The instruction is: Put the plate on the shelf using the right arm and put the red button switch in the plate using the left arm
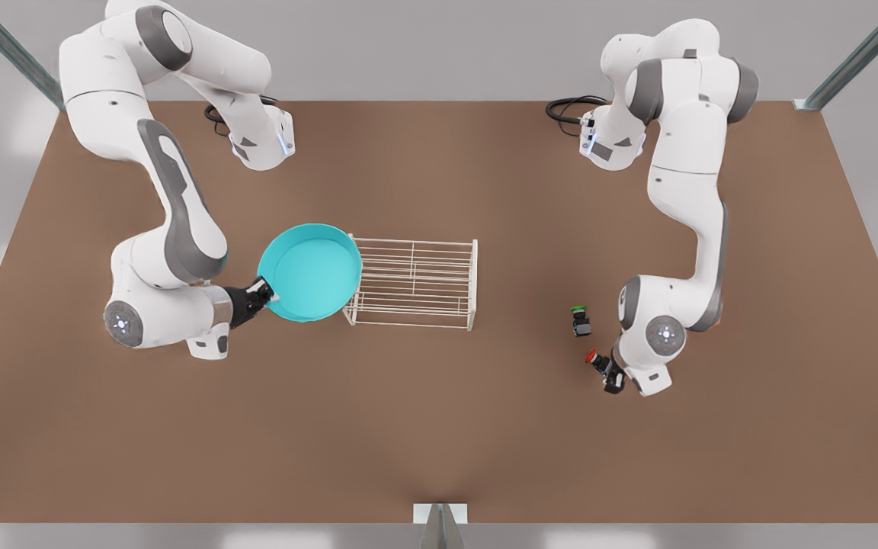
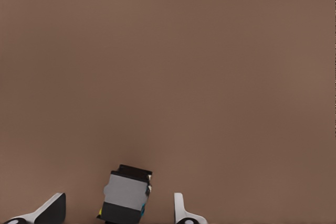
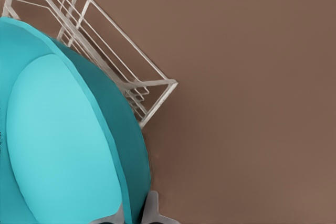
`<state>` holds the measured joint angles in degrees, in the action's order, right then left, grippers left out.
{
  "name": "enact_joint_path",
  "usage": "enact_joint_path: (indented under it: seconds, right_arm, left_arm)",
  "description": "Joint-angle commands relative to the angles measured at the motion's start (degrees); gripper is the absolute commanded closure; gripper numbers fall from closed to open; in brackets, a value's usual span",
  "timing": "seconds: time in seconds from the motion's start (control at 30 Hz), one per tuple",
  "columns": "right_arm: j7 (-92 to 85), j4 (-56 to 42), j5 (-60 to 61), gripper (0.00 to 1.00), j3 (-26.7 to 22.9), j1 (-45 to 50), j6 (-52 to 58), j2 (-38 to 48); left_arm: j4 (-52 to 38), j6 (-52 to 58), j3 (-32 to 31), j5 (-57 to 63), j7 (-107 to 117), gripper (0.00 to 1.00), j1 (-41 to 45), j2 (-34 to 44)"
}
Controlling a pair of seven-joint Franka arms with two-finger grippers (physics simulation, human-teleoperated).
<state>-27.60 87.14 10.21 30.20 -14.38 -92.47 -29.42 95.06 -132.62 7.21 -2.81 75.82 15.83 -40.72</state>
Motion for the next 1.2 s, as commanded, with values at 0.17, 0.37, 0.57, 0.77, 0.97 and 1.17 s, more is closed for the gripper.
enact_joint_path:
  seconds: [0.17, 0.37, 0.57, 0.77, 0.97, 1.17]
  right_arm:
    - [16.5, 6.2, 5.0, 0.74, 0.1, 6.1, -13.3, 1.9]
    - [21.0, 8.1, 7.4, 0.74, 0.1, 11.8, -16.7, 2.4]
    - [21.6, 9.2, 7.4, 0.73, -0.2, 14.2, -22.7, 0.2]
    - [21.4, 9.2, 6.9, 0.67, -0.6, 14.2, -23.1, -0.5]
    - [21.0, 6.9, 7.3, 0.0, -0.9, 11.4, -16.1, 7.4]
    - [19.9, -0.8, -16.4, 0.0, -19.6, 10.8, -7.5, 17.2]
  left_arm:
    - [1.6, -3.5, -0.1, 1.2, 5.9, 0.0, 0.3, 0.1]
    - [2.0, -5.5, -0.3, 1.1, 4.7, 0.0, 0.3, -0.9]
    - [1.7, -5.5, -0.3, 0.8, 2.0, 0.0, 0.3, -1.6]
    - [1.5, -6.8, -0.3, 0.5, 2.0, 0.24, 0.3, -2.1]
    - [1.4, -7.3, -0.2, 0.6, 1.9, 0.5, -0.3, -2.1]
    - [-2.7, 0.6, -0.1, 1.1, -0.5, 0.54, -0.4, 0.1]
